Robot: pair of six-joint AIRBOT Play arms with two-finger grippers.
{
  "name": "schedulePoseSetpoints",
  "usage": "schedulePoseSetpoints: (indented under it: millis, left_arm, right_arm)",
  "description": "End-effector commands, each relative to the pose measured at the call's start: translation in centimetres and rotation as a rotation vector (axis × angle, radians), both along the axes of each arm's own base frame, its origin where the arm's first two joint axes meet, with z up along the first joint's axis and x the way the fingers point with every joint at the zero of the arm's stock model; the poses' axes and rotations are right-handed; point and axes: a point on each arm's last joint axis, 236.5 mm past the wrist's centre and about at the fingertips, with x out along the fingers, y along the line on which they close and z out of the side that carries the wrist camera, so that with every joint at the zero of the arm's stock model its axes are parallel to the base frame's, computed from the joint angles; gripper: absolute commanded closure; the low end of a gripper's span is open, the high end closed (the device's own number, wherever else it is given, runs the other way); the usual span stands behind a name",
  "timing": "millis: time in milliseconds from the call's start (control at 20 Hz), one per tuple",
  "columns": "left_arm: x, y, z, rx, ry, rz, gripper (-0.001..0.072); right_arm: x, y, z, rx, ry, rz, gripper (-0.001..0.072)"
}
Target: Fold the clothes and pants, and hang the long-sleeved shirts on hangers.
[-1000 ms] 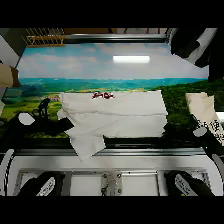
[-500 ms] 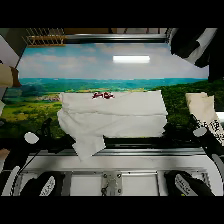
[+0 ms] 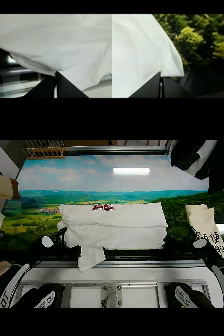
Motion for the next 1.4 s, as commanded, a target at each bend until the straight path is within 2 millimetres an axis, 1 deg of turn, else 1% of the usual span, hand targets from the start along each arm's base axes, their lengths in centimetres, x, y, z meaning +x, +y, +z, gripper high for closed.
schedulePoseSetpoints:
  millis: [0,100,200,300,400,550,700,850,1000,1100,1200,1350]
  left_arm:
    - [-0.2,0.1,1.0,0.016,0.022,-0.067,0.0698]
    - [-0.5,1.7,3.0,0.042,0.004,-0.082,0.0699]
    - [-1.6,3.3,5.2,0.064,0.002,-0.088,0.0699]
    - [-2.2,3.7,7.5,0.050,-0.014,-0.075,0.0699]
    - [-1.4,3.7,9.3,0.051,-0.083,-0.070,0.0699]
    - [0.2,3.9,11.2,0.061,-0.145,-0.069,0.0699]
    - [2.7,4.0,11.8,0.057,-0.136,-0.082,0.0699]
    - [6.2,4.6,11.8,0.072,-0.136,-0.103,0.0699]
    - [9.8,5.7,11.5,0.112,-0.136,-0.109,0.0699]
    - [12.5,5.9,11.3,0.117,-0.157,-0.117,0.0699]
    - [14.8,6.1,11.0,0.117,-0.159,-0.115,0.0699]
    - [17.9,6.3,10.1,0.117,-0.158,-0.114,0.0699]
  right_arm:
    - [0.2,0.2,0.9,-0.004,-0.005,0.068,0.0703]
    - [-0.1,0.0,2.1,-0.019,0.028,0.149,0.0704]
    - [-0.8,-0.6,3.4,-0.049,0.077,0.228,0.0704]
    - [-1.6,-1.9,5.0,-0.102,0.138,0.297,0.0704]
    - [-1.6,-2.6,6.8,-0.128,0.160,0.334,0.0704]
    - [-0.1,-3.0,9.0,-0.140,0.133,0.345,0.0705]
    - [1.8,-2.7,9.8,-0.148,0.119,0.365,0.0705]
    - [4.2,-1.2,9.5,-0.149,0.123,0.440,0.0705]
    - [7.6,-0.5,9.2,-0.145,0.128,0.456,0.0705]
    - [10.0,-0.2,9.1,-0.147,0.121,0.467,0.0705]
    - [12.1,0.1,8.9,-0.152,0.113,0.470,0.0705]
    - [14.7,0.4,8.2,-0.151,0.104,0.474,0.0704]
